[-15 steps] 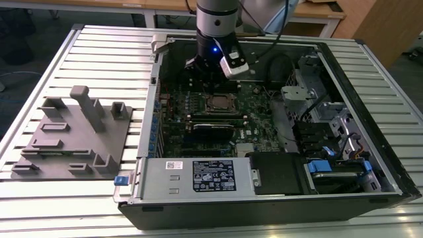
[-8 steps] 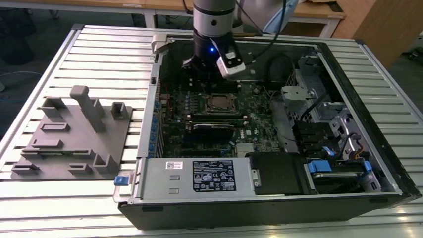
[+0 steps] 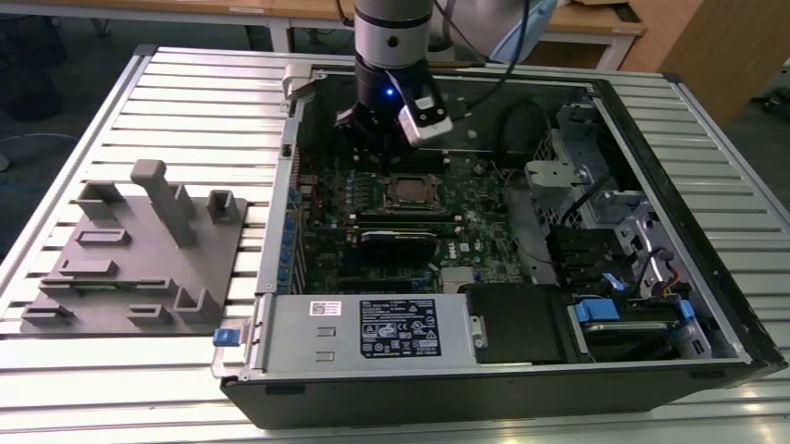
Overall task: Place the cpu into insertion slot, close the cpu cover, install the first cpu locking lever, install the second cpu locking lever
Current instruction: 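Install the first cpu locking lever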
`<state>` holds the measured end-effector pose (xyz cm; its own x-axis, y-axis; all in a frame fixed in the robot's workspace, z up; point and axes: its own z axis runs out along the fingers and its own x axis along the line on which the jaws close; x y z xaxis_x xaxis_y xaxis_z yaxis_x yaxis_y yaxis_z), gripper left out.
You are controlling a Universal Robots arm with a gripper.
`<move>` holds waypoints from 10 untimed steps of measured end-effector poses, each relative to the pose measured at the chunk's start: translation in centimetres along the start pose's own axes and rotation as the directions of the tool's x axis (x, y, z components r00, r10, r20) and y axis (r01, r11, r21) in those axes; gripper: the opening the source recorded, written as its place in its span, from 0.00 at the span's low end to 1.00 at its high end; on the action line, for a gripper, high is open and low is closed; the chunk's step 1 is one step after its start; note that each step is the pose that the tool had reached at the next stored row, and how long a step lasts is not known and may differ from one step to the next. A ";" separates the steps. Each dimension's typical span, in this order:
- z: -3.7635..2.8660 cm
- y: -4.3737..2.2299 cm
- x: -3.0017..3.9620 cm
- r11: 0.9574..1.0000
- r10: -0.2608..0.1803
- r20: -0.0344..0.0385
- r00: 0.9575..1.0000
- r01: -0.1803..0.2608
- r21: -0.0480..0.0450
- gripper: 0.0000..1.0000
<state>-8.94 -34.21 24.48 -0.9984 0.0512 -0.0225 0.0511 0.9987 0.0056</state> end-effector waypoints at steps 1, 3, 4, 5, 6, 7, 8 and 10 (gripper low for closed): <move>0.00 0.00 0.08 1.000 0.000 0.000 1.000 0.000 0.000 0.10; -0.01 -0.01 0.23 1.000 0.000 0.000 1.000 0.000 0.000 0.10; -0.01 -0.01 0.30 1.000 0.000 0.000 1.000 0.000 0.000 0.10; -0.01 -0.02 0.37 1.000 0.000 0.000 1.000 0.000 0.000 0.10; -0.01 -0.02 0.45 1.000 0.000 0.000 1.000 0.000 0.000 0.10; -0.01 -0.03 0.52 1.000 0.000 0.000 1.000 0.000 0.000 0.10; -0.01 -0.03 0.59 1.000 0.000 0.000 1.000 0.000 0.000 0.10; -0.02 -0.03 0.69 1.000 0.000 0.000 1.000 0.000 0.000 0.10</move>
<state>-9.63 -34.21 24.48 -0.9984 0.0514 -0.0226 0.0512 0.9987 0.0057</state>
